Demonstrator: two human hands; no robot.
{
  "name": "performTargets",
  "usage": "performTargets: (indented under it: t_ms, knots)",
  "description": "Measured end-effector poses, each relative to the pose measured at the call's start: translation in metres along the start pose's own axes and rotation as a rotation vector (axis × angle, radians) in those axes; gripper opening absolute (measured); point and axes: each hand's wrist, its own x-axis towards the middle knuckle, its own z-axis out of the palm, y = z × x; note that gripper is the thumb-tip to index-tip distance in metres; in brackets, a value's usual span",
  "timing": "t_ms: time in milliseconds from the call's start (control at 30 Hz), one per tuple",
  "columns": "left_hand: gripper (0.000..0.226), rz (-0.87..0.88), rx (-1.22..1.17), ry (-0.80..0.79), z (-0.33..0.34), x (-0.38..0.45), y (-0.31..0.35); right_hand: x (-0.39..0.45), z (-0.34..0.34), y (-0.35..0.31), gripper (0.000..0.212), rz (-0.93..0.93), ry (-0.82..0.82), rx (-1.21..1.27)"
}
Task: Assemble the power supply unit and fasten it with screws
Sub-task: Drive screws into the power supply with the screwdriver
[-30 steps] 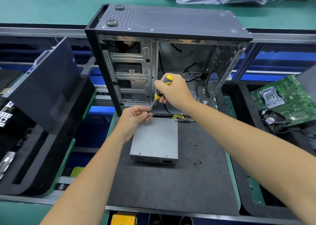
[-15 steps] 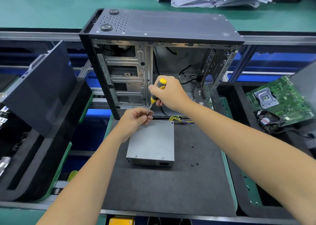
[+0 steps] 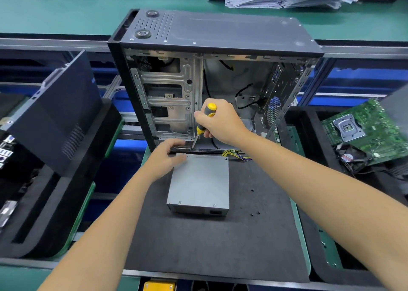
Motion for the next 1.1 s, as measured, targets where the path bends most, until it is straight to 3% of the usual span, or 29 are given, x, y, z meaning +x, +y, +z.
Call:
performTargets:
  t_ms: [100,167,267,1100]
  knots:
    - [0.025,-0.104,0.004,-0.048,0.02,0.0,-0.007,0.0,0.005,0.001,0.026,-0.008,-0.01,-0.05]
    - [0.016,-0.151,-0.077,0.045,0.035,-0.001,-0.009,0.001,0.009,0.0,0.026,-0.028,-0.02,-0.086]
    - [0.026,-0.112,-0.098,0.139,0.043,-0.001,-0.011,0.002,0.015,0.001,0.027,-0.049,-0.033,-0.122]
    - [0.029,-0.102,-0.081,0.14,0.044,0.003,-0.015,0.007,0.03,0.001,0.022,-0.051,-0.07,-0.175]
